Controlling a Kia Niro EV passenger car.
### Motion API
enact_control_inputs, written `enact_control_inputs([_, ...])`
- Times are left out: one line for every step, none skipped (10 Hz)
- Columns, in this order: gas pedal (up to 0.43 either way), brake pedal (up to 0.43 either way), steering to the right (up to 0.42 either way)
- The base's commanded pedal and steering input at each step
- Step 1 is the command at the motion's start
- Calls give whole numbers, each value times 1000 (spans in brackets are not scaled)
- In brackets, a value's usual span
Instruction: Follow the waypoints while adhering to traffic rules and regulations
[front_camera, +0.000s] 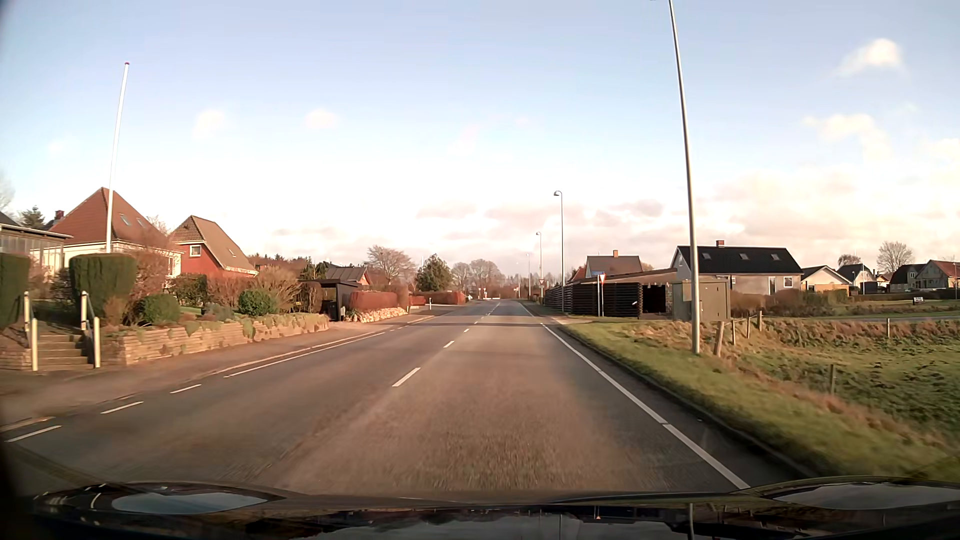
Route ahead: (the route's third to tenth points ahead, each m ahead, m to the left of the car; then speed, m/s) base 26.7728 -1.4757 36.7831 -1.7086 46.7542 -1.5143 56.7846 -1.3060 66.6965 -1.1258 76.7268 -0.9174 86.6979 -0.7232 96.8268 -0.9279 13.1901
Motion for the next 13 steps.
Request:
enact_control_inputs([150,0,-2])
enact_control_inputs([150,0,-3])
enact_control_inputs([130,0,-3])
enact_control_inputs([130,0,-3])
enact_control_inputs([130,0,-3])
enact_control_inputs([130,0,-3])
enact_control_inputs([130,0,-2])
enact_control_inputs([130,0,-2])
enact_control_inputs([138,0,-2])
enact_control_inputs([138,0,-2])
enact_control_inputs([138,0,-1])
enact_control_inputs([138,0,3])
enact_control_inputs([130,0,5])
